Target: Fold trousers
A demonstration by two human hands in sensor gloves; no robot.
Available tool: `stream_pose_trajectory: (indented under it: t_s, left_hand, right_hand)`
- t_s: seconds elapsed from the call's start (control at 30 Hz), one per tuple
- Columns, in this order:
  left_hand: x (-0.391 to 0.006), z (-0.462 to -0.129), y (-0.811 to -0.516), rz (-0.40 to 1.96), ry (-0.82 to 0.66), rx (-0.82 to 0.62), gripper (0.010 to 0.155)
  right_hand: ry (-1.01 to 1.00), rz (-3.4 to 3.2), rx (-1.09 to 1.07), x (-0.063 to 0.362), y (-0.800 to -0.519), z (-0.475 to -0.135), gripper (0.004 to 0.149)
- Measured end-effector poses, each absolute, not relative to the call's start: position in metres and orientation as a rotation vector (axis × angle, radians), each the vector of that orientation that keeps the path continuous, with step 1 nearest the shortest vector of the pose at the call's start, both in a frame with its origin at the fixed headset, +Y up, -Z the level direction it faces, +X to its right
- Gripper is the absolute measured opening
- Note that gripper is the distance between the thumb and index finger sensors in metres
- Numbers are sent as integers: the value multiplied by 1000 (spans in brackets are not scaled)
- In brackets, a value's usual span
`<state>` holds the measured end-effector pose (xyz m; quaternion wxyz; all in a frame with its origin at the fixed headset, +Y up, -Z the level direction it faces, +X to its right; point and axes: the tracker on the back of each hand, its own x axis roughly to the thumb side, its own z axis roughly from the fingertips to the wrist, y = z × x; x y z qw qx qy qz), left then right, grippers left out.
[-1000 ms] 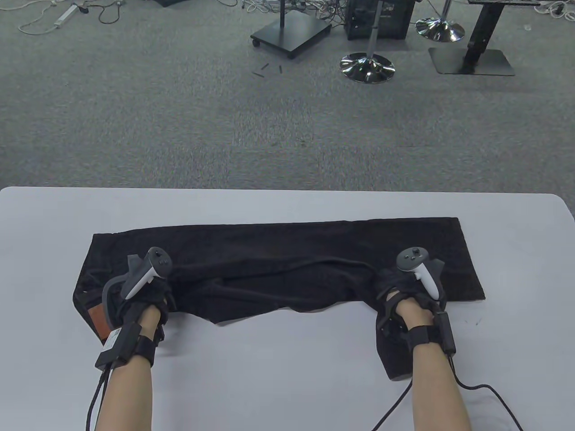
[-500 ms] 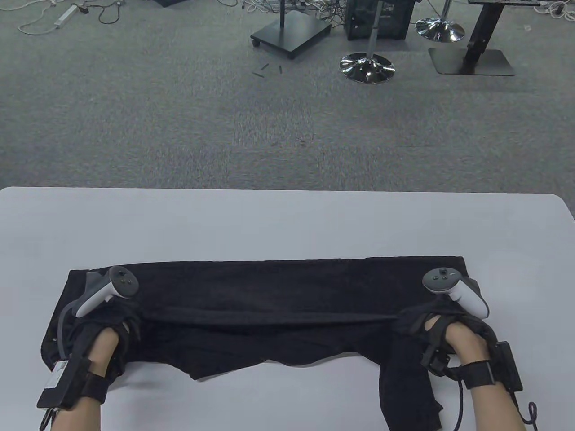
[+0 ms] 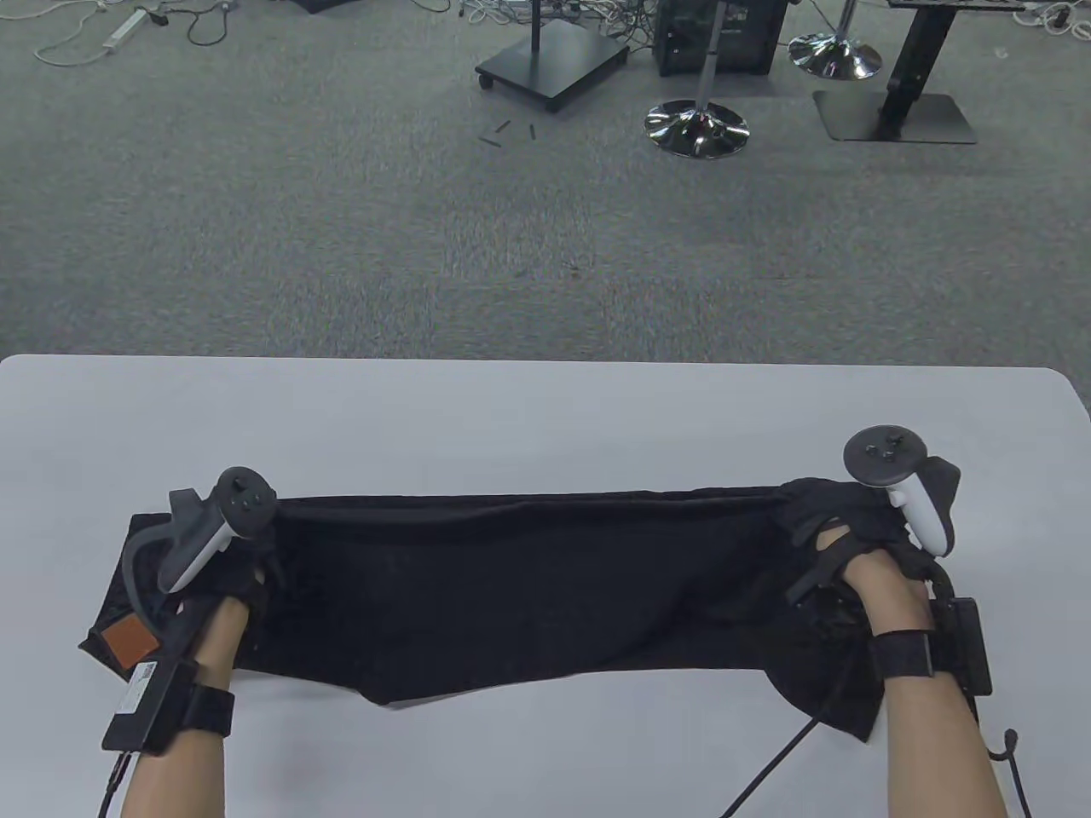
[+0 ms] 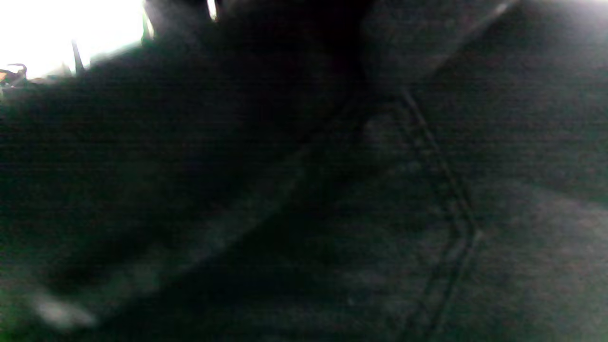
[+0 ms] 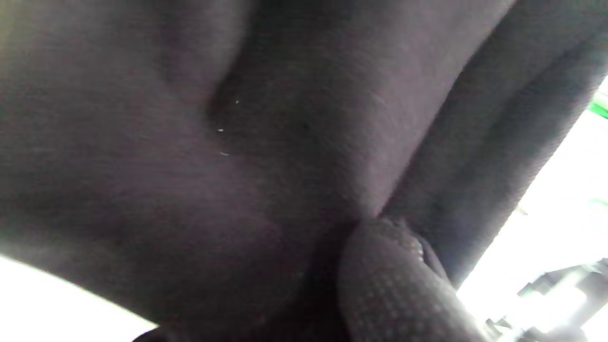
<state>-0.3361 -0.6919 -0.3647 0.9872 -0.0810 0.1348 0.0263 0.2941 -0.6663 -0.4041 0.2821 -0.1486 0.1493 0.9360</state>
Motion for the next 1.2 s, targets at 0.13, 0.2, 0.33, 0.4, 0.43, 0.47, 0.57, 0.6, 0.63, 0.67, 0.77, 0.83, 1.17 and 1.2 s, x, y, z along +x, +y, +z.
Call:
stream_pose_trajectory:
  t_s: [0.13,0.2,0.33,0.4,0.43,0.47,0.57,0.6,0.63,0.67,0.77,0.83,1.17,1.2]
  left_hand:
    - [-341,-365,-708,57,271,-193,50]
    - [-344,-366,-712,81,277,-207,50]
    - [-345,-370,-715,98,289,-223,52]
    - [-345,-372,-719,110,293,-249,51]
    - [-345,-373,-721,132,298,-255,51]
    - [-345,-373,-726,175,302,-267,52]
    - [-345,-373,-741,222,308,-310,53]
    - [-345,-372,-745,220,306,-318,54]
    - [-345,-372,-749,221,303,-329,54]
    - [-345,-371,-754,230,304,-343,55]
    - [-345,-369,-761,249,308,-347,57]
    - [-343,-369,-761,239,303,-354,59]
    - [-338,-368,-764,229,318,-352,61]
    - [-336,-368,-765,215,321,-348,62]
  right_hand:
    - [502,2506,-540,312,-696,-404,50]
    - [615,2485,-586,321,-705,-402,49]
    - [535,2473,-578,327,-690,-402,44]
    - [391,2499,-560,323,-672,-404,43]
    - [314,2518,-556,320,-664,-405,42]
    - [213,2533,-550,315,-656,-405,42]
    - [-42,2497,-545,305,-647,-404,49]
    - [-38,2495,-552,305,-648,-404,51]
    - [-8,2499,-579,307,-653,-404,54]
    - [46,2521,-621,311,-660,-403,55]
    - [198,2523,-748,329,-689,-395,58]
    - [322,2517,-837,342,-709,-388,60]
    - [520,2553,-1095,372,-759,-360,67]
    - [528,2571,-1081,370,-761,-359,68]
